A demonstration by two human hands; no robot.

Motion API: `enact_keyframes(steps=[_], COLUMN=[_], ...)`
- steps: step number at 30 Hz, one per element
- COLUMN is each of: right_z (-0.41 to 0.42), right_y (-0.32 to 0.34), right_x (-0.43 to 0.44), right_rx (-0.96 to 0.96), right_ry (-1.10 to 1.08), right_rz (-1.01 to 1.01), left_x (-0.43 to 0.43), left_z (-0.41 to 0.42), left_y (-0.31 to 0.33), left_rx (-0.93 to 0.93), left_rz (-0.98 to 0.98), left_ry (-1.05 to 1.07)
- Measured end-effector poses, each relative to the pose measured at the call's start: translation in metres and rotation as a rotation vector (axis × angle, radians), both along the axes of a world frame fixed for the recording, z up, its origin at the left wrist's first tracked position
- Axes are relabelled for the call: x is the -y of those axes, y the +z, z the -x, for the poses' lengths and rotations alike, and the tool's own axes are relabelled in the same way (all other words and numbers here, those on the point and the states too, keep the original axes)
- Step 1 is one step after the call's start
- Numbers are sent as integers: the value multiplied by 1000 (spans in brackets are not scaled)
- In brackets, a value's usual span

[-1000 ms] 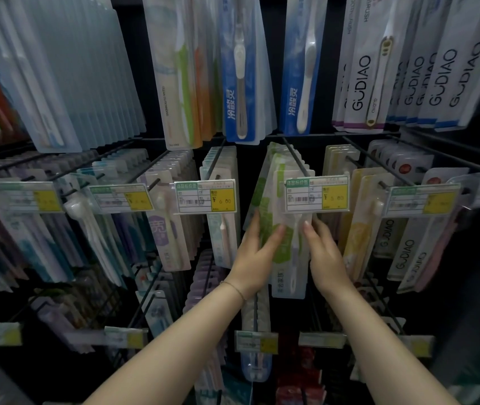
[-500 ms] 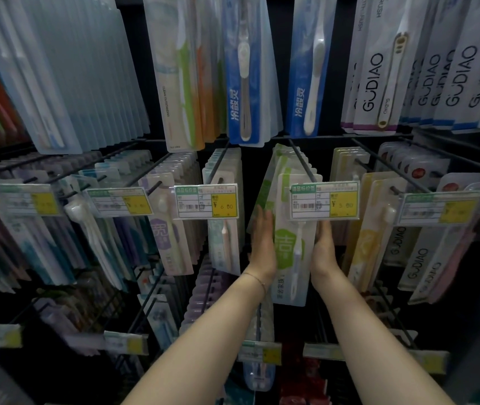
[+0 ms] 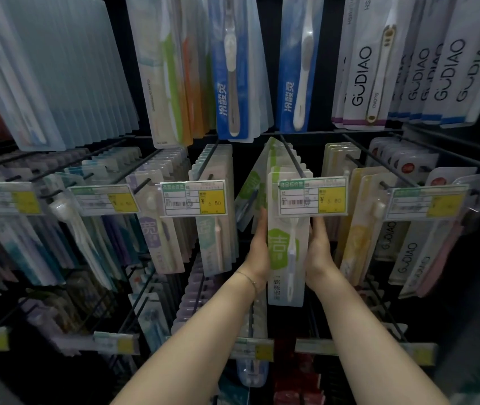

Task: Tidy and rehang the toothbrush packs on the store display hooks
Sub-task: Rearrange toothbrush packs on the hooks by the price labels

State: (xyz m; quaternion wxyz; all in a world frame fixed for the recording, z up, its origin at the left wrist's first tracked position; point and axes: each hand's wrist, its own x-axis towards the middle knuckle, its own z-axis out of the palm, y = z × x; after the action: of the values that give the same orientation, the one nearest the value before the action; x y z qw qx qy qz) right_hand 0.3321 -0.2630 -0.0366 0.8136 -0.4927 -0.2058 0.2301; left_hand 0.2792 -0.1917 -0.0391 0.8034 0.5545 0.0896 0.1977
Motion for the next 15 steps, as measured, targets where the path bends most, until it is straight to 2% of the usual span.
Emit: enact_keyframes(steps=[7, 15], right_z=[-1, -16], right_y=[2, 8], right_x=[10, 5], right_rx=[137, 89], right_ry=[-13, -135], right_rz=[113, 121], left_x=[-7, -29], left_z=[2, 3], left_y=[-2, 3], left_rx=[-5, -17], left_rz=[-86, -102], left_ry=[-4, 169])
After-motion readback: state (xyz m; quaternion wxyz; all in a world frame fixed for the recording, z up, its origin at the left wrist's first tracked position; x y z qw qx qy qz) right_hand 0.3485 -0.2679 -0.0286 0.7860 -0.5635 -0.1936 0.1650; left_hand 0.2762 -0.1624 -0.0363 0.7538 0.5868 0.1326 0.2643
